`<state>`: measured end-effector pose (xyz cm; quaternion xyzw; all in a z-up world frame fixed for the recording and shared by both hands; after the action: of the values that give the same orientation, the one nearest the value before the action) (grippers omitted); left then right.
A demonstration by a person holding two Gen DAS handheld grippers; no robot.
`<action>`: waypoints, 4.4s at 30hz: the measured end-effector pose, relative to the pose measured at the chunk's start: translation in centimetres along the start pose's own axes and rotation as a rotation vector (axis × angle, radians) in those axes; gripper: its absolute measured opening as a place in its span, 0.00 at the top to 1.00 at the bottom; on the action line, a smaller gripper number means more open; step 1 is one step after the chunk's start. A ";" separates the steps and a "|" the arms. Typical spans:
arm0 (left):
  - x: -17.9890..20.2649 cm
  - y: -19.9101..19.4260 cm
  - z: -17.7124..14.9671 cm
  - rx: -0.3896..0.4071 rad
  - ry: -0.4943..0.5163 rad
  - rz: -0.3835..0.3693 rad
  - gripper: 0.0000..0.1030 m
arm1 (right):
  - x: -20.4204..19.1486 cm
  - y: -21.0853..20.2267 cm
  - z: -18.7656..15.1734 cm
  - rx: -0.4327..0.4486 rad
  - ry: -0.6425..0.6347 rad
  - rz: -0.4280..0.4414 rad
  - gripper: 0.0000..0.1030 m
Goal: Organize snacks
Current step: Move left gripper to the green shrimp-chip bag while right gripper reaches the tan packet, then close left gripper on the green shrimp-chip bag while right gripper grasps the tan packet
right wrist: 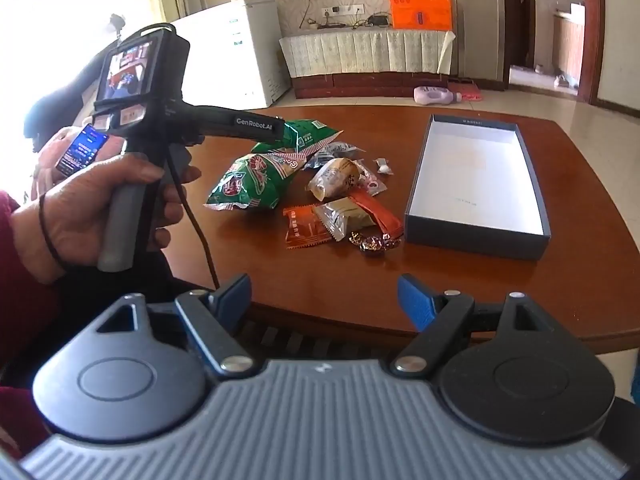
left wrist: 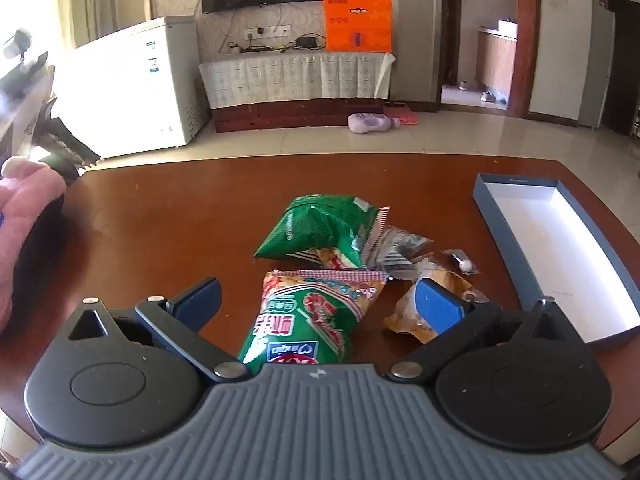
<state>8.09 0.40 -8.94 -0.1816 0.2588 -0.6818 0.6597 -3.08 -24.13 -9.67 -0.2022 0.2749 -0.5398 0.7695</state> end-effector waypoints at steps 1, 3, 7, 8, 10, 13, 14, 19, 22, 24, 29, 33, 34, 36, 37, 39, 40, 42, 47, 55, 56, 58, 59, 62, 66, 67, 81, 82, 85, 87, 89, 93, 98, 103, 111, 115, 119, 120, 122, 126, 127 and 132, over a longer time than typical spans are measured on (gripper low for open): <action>-0.1 0.1 -0.1 0.000 -0.004 0.000 0.00 | -0.1 0.1 -0.1 0.002 -0.006 -0.003 0.21; -0.4 0.3 -0.2 -0.012 -0.013 -0.003 0.00 | -0.1 0.4 0.0 0.001 -0.012 0.000 0.21; -0.7 0.3 -0.4 -0.011 -0.011 -0.006 0.00 | -0.5 0.8 0.4 0.024 -0.063 -0.010 0.21; -0.7 0.4 -0.4 -0.011 -0.012 -0.010 0.00 | -0.4 1.0 0.6 0.025 -0.076 -0.016 0.21; -0.9 0.6 -0.5 -0.013 -0.016 -0.014 0.00 | -0.4 1.5 1.0 0.024 -0.085 -0.018 0.21; -1.1 0.6 -0.6 -0.010 -0.025 -0.019 0.00 | 0.0 2.3 1.8 0.018 -0.062 -0.014 0.21; -1.1 0.6 -0.6 -0.008 -0.025 -0.019 0.00 | 0.1 2.6 2.2 0.020 -0.054 -0.015 0.21; -0.7 0.5 -0.8 -0.002 -0.010 -0.027 0.00 | 1.0 4.5 3.8 0.030 -0.044 -0.027 0.21; -0.4 0.5 -0.9 0.000 0.005 -0.025 0.00 | 1.8 6.0 4.4 0.025 -0.049 -0.058 0.21; -0.2 0.5 -0.9 0.005 0.010 -0.027 0.00 | 2.2 6.8 4.8 0.028 -0.045 -0.066 0.21; 0.5 0.6 -0.9 0.013 0.036 -0.031 0.00 | 3.0 8.5 5.2 0.036 -0.050 -0.076 0.21; 0.2 0.9 -1.1 0.006 0.039 -0.023 0.00 | 3.3 9.2 5.8 0.058 -0.045 -0.064 0.21; 0.1 0.9 -1.2 0.004 0.038 -0.019 0.00 | 3.3 9.3 5.9 0.064 -0.044 -0.057 0.21; -0.2 1.1 -1.3 0.001 0.027 -0.011 0.00 | 3.1 9.7 5.9 0.063 -0.054 -0.054 0.21; -0.4 1.1 -1.3 0.001 0.021 -0.010 0.00 | 2.9 9.9 5.8 0.060 -0.067 -0.053 0.21; -0.5 1.1 -1.4 0.001 0.014 -0.006 0.00 | 2.4 9.9 5.6 0.062 -0.100 -0.060 0.21; -0.5 1.1 -1.4 0.003 0.014 -0.004 0.00 | 2.2 9.8 5.6 0.068 -0.113 -0.059 0.21; -0.5 1.1 -1.5 0.004 0.016 -0.009 0.00 | 1.9 9.4 5.6 0.081 -0.116 -0.048 0.21; -0.3 0.9 -1.7 0.005 0.017 -0.012 0.00 | 2.1 8.7 6.0 0.102 -0.069 -0.019 0.21; -0.5 1.0 -2.3 0.005 -0.012 -0.044 0.00 | 0.8 9.8 5.4 0.094 -0.076 0.030 0.21; -0.6 1.0 -2.3 0.006 -0.007 -0.041 0.00 | 0.7 10.1 5.3 0.089 -0.075 0.035 0.21; -0.7 1.0 -2.6 0.008 0.001 -0.035 0.00 | 0.5 10.8 4.8 0.070 -0.074 0.044 0.21; -0.8 1.0 -2.7 0.004 0.004 -0.031 0.00 | 0.4 11.1 4.5 0.063 -0.077 0.047 0.21; -1.2 1.4 -3.5 -0.018 0.019 -0.017 0.00 | 0.3 11.8 4.0 0.042 -0.094 0.049 0.21; -1.3 2.0 -4.1 -0.026 0.041 -0.015 0.00 | 0.7 12.7 4.0 0.036 -0.104 0.039 0.22; -1.2 2.3 -4.3 -0.031 0.054 -0.017 0.00 | 0.9 12.8 4.0 0.034 -0.102 0.037 0.22; -0.4 6.7 -5.5 -0.118 0.028 -0.024 0.09 | 2.0 17.1 4.8 -0.026 -0.162 0.015 0.35; -0.4 7.0 -5.4 -0.116 0.027 -0.021 0.11 | 2.0 17.4 4.8 -0.037 -0.165 0.021 0.39; -0.6 7.5 -5.4 -0.117 0.013 -0.022 0.14 | 1.7 18.1 4.8 -0.054 -0.184 0.040 0.45; -0.7 7.5 -5.3 -0.101 0.007 -0.017 0.15 | 1.1 18.1 4.8 -0.053 -0.198 0.062 0.48; -0.9 7.6 -5.4 -0.085 0.001 -0.008 0.16 | 0.6 18.4 4.4 -0.064 -0.229 0.062 0.48; -0.9 7.8 -5.4 -0.058 0.005 0.011 0.16 | 0.5 18.5 4.2 -0.061 -0.227 0.065 0.49; -0.7 8.1 -5.4 -0.068 0.013 0.011 0.17 | 0.6 18.7 4.1 -0.060 -0.231 0.057 0.49; -0.7 8.3 -5.7 -0.089 0.014 0.013 0.16 | 0.6 18.8 4.3 -0.053 -0.217 0.042 0.47; -0.9 9.3 -5.9 -0.110 0.019 0.014 0.16 | 0.7 18.7 4.3 -0.056 -0.215 0.037 0.47; -1.1 9.4 -5.9 -0.116 -0.004 0.008 0.15 | 1.0 18.7 4.4 -0.055 -0.205 0.029 0.45; -1.2 9.4 -5.9 -0.121 -0.017 0.004 0.15 | 2.0 18.7 5.0 -0.059 -0.136 0.043 0.44; -1.2 9.5 -5.9 -0.122 -0.013 0.005 0.14 | 2.1 19.0 4.8 -0.074 -0.126 0.049 0.42; -1.2 9.6 -6.0 -0.127 -0.005 0.005 0.12 | 1.8 19.3 4.5 -0.082 -0.122 0.067 0.42; -1.3 10.0 -6.1 -0.133 -0.006 0.002 0.11 | 1.3 20.1 4.6 -0.091 -0.077 0.101 0.42; -1.3 10.0 -6.1 -0.131 -0.003 0.001 0.11 | 1.2 20.1 4.6 -0.092 -0.083 0.100 0.42; -1.4 10.0 -6.0 -0.116 0.002 -0.021 0.22 | 0.4 19.5 5.0 -0.072 -0.135 0.094 0.52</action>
<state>12.66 2.55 -19.52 -0.2216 0.2966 -0.6727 0.6406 14.28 -17.84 -17.80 -0.2526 0.2509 -0.4780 0.8030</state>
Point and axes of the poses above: each gripper's, at about its wrist camera, not at the fingertips, and y roughly the way its jaws point, x to its right, z to its top, the point moved 10 cm from there along y, roughly the way its jaws point, and after that the axes turned 3 degrees about y, right-handed, at the moved point
